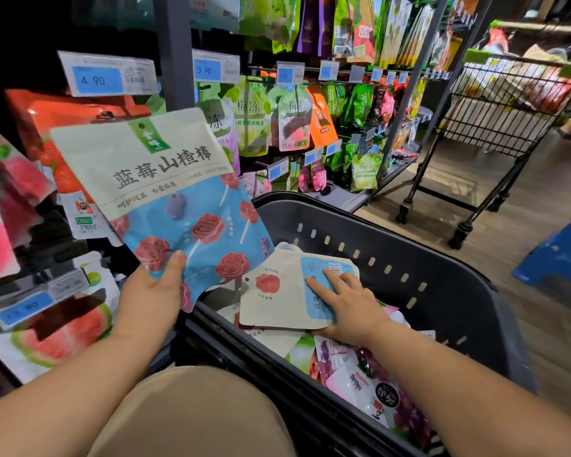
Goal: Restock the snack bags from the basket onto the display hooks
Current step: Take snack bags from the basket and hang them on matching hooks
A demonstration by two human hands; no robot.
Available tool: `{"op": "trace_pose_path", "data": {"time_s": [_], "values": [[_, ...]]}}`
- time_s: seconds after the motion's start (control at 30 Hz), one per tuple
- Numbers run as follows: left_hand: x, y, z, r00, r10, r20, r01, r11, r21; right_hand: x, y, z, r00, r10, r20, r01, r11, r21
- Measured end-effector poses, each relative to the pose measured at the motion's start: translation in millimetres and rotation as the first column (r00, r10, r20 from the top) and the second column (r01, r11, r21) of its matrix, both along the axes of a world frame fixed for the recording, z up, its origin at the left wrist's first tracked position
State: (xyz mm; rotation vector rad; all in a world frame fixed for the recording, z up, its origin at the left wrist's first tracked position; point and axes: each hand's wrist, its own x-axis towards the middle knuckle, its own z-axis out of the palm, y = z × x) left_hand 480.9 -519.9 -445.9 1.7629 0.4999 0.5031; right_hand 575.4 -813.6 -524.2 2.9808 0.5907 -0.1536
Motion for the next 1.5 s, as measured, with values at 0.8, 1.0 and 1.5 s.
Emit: {"op": "trace_pose_path", "data": {"time_s": [0.8,1.0,1.5], "values": [[-29,2,19,0.993,0.027,0.113,-0.018,0.997,-0.076,0,4,59,0.989,0.058,0.138,-0.078,0.985,0.151],[-29,0,23,0.992,0.043,0.119,-0.034,0.997,-0.075,-1,-6,73,0.978,-0.087,0.191,0.02,0.944,0.328],[-39,32,45,0.996,0.041,0.085,-0.042,0.999,0.005,-23,6,99,0.944,-0.166,-0.286,0.265,-0.14,0.954]]}}
